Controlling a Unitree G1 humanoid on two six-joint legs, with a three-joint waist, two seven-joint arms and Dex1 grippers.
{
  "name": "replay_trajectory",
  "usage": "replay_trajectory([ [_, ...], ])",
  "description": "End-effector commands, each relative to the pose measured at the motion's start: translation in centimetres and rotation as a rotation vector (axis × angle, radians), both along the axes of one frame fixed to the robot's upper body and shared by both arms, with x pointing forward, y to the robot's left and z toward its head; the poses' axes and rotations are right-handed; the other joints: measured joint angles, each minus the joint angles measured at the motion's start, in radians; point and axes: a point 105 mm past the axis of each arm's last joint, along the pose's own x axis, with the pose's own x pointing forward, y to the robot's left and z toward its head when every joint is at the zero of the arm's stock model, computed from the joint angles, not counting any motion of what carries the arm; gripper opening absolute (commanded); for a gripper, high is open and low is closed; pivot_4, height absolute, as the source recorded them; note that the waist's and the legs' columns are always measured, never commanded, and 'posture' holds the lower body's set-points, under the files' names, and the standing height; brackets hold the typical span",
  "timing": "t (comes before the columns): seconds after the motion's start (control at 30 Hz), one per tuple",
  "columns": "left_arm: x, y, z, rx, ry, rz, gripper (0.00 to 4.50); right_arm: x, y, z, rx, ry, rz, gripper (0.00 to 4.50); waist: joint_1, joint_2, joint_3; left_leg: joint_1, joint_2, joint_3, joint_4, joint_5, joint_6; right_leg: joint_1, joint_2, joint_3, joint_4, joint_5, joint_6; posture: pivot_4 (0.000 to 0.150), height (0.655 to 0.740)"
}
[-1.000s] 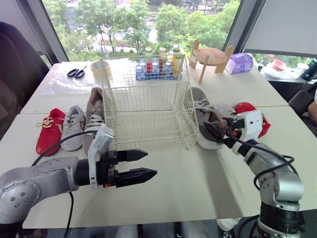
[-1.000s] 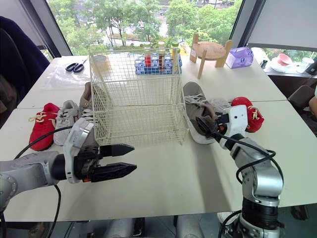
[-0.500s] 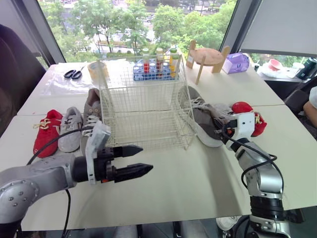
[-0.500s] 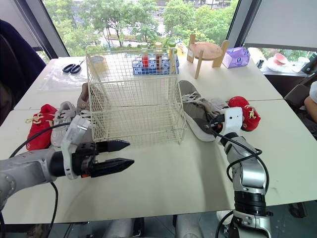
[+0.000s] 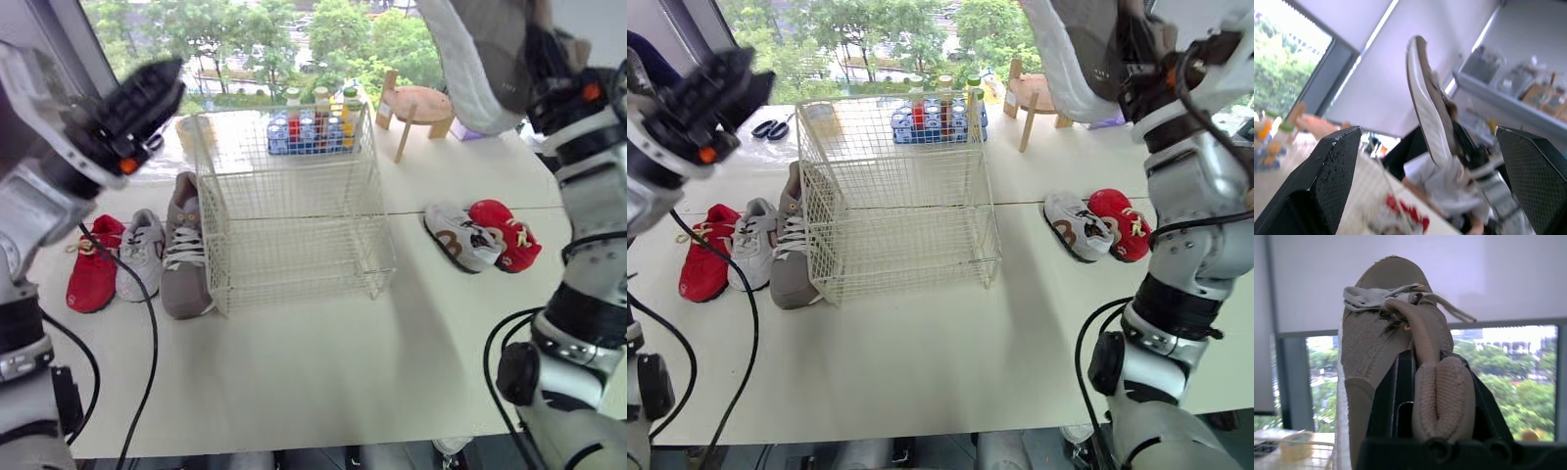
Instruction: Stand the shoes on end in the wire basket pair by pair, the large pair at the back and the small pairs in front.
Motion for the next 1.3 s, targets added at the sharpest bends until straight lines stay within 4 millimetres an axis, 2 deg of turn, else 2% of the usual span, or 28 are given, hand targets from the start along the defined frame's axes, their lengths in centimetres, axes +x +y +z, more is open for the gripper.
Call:
replay_trajectory([
  [0.03,-0.2,1.4,2.6,0.007,-0.019,-0.014,4.50,-3.9,4.2,3.4,-0.335,-0.173,0.209,0.26,-0.005,-0.001,0.001,0.001,0.000,0.000,0.000,0.000,0.000,0.000,0.000,0.000,-0.001,0.000,0.000,0.150,0.7400],
  [0.13,-0.4,1.0,2.9,0.081,-0.003,-0.078,4.50,-4.0,5.8,3.1,-0.528,-0.183,0.271,0.26,-0.005,-0.001,0.000,0.003,0.001,0.000,0.000,0.000,0.000,0.000,0.001,0.000,0.000,0.000,0.000,0.150,0.7400],
  [0.27,-0.3,0.3,3.2,0.167,-0.008,-0.094,4.50,-4.1,7.3,3.0,-0.653,-0.229,0.337,0.26,-0.001,-0.002,0.001,0.003,0.001,0.000,0.001,0.001,-0.001,0.001,0.001,0.000,0.001,-0.001,0.000,0.150,0.7400],
  [0.43,-0.4,-0.5,3.9,0.204,-0.033,-0.141,4.50,-4.0,8.5,2.4,-0.726,-0.254,0.381,0.26,0.003,-0.004,0.002,0.001,0.000,0.000,0.002,0.001,-0.002,0.000,0.000,0.000,0.001,-0.001,0.000,0.150,0.7400],
  [0.57,0.4,-2.2,2.8,0.293,-0.027,-0.155,4.50,-4.1,9.1,2.3,-0.723,-0.276,0.411,0.26,0.002,-0.004,0.002,0.001,0.000,0.000,0.002,0.001,-0.003,0.000,0.000,0.000,0.001,0.000,0.000,0.150,0.7400],
  [0.67,0.8,-2.4,2.2,0.305,-0.014,-0.172,3.65,-4.2,9.1,2.3,-0.716,-0.284,0.408,0.26,0.001,-0.004,0.002,0.001,0.000,0.000,0.002,0.001,-0.003,0.000,0.000,0.000,0.002,0.000,0.000,0.150,0.7400],
  [0.73,0.8,-2.4,2.2,0.299,-0.016,-0.182,2.59,-4.3,9.1,2.3,-0.715,-0.285,0.409,0.26,0.001,-0.004,0.002,0.001,0.000,0.000,0.002,0.002,-0.003,-0.001,0.000,0.000,0.002,0.000,0.000,0.150,0.7400],
  [0.77,0.8,-2.5,2.2,0.295,-0.016,-0.186,2.25,-4.4,9.2,2.2,-0.714,-0.286,0.411,0.26,0.000,-0.004,0.002,0.001,0.000,0.000,0.001,0.001,-0.003,-0.001,0.000,0.000,0.002,0.000,0.000,0.150,0.7400],
  [0.87,0.8,-2.7,2.0,0.293,-0.015,-0.194,0.81,-4.7,9.3,2.2,-0.713,-0.289,0.414,0.26,0.001,-0.004,0.002,0.001,0.001,0.000,0.001,0.001,-0.003,-0.001,0.000,0.000,0.002,0.000,0.000,0.150,0.7400],
  [0.93,0.9,-2.7,1.8,0.289,-0.013,-0.192,0.27,-4.8,9.5,2.2,-0.711,-0.291,0.418,0.26,0.001,-0.004,0.002,0.001,0.001,0.000,0.001,0.002,-0.003,-0.001,0.000,0.000,0.002,0.000,0.000,0.150,0.7400],
  [0.97,1.0,-2.7,1.8,0.285,-0.012,-0.190,0.19,-4.8,9.6,2.1,-0.711,-0.290,0.419,0.26,0.001,-0.004,0.002,0.001,0.001,0.000,0.001,0.001,-0.003,-0.001,0.000,0.000,0.002,0.000,0.000,0.150,0.7400],
  [1.1,1.0,-2.5,2.1,0.259,-0.028,-0.176,0.19,-4.6,9.6,2.1,-0.697,-0.286,0.416,0.26,0.001,-0.004,0.002,0.001,0.001,0.000,0.002,0.002,-0.003,-0.001,0.000,0.000,0.002,0.000,0.001,0.150,0.7400],
  [1.23,0.3,-1.8,2.5,0.229,-0.053,-0.198,2.16,-4.0,9.2,2.0,-0.689,-0.271,0.387,0.26,0.001,-0.004,0.002,0.001,0.001,0.000,0.002,0.002,-0.003,-0.001,0.000,0.000,0.002,0.000,0.001,0.150,0.7400],
  [1.3,0.4,-1.2,2.6,0.242,-0.052,-0.151,3.11,-3.9,9.1,1.9,-0.686,-0.263,0.383,0.26,0.001,-0.004,0.002,0.001,0.001,0.000,0.002,0.002,-0.003,-0.001,0.000,0.000,0.002,0.000,0.001,0.150,0.7400],
])
